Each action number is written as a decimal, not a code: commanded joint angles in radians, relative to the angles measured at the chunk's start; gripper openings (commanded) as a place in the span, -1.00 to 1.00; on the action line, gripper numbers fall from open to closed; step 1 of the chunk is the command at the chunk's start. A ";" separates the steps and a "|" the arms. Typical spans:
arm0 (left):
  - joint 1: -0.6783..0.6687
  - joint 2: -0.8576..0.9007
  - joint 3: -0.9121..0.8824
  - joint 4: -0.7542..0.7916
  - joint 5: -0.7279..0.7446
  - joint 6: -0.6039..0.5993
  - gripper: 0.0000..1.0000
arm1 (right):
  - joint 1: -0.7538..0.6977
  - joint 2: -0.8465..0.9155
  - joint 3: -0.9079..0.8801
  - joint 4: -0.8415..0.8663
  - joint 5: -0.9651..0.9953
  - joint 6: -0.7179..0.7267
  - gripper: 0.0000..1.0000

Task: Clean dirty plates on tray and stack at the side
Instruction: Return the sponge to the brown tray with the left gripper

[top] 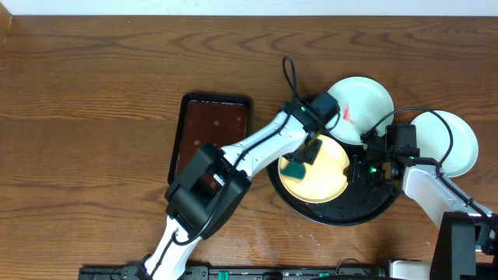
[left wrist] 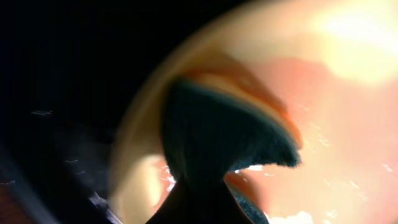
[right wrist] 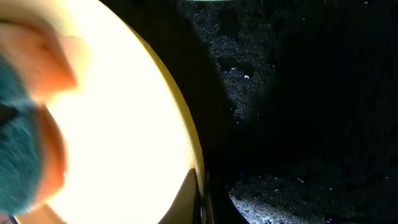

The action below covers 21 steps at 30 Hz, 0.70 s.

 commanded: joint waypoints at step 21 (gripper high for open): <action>0.390 -0.209 -0.055 -0.224 -0.238 -0.080 -0.84 | 0.005 0.037 -0.032 0.011 0.092 -0.018 -0.97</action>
